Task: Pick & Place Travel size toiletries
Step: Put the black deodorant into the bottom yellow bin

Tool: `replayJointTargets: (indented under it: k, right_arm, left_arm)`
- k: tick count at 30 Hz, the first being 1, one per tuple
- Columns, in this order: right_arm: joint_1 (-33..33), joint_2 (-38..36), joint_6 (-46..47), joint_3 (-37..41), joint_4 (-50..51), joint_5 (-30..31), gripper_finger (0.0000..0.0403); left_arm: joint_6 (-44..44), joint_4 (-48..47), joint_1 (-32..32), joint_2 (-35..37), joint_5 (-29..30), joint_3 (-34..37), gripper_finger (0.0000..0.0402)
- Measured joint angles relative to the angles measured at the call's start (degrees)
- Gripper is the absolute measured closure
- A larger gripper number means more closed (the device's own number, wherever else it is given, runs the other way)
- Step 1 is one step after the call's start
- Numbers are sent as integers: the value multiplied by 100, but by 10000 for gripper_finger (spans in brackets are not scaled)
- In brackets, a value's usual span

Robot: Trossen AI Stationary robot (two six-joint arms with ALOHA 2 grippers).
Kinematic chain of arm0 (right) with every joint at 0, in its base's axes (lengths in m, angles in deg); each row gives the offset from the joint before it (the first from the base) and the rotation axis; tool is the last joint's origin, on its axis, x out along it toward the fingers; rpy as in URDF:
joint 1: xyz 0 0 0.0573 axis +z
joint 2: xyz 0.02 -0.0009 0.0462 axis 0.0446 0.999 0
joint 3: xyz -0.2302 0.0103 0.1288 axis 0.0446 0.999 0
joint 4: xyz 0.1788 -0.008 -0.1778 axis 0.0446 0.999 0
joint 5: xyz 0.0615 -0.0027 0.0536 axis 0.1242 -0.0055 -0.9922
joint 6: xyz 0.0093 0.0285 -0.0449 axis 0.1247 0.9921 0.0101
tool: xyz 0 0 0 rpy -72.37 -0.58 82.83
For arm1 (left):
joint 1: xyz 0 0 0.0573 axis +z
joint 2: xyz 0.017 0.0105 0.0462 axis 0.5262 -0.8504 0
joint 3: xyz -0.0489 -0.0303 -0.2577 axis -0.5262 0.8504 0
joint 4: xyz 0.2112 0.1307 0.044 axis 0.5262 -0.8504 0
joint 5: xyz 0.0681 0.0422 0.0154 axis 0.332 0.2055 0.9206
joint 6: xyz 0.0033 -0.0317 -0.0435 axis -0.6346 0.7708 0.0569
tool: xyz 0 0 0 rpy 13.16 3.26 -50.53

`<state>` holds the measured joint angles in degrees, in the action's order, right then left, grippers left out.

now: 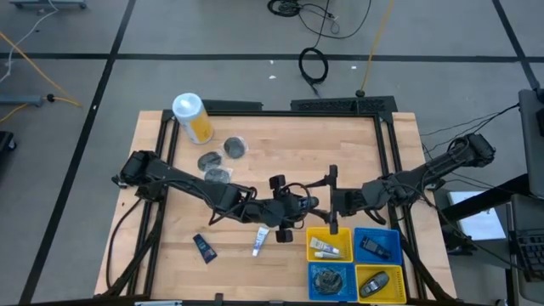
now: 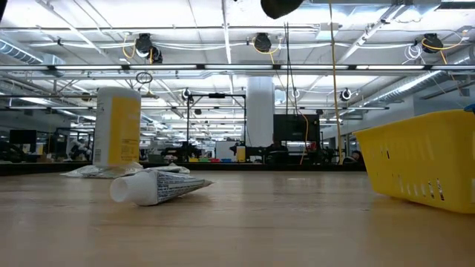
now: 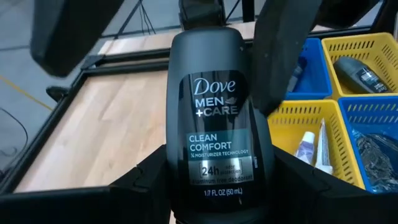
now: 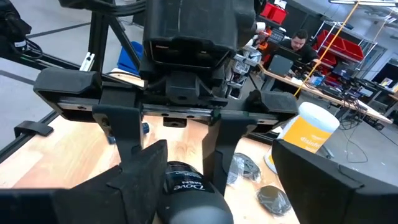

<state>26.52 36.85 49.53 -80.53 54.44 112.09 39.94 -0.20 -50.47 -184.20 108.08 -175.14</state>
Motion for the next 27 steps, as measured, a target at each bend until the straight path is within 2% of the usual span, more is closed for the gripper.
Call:
replayJointTargets:
  k: [11,27]
  right_arm:
    - [0,2,8,0,-37,-22,120]
    - [2,-1,7,0,-103,-153,136]
  left_arm:
    - [-744,788,-4,-2,-13,2,209]
    - [-1090,1172,-8,-2,-86,2,209]
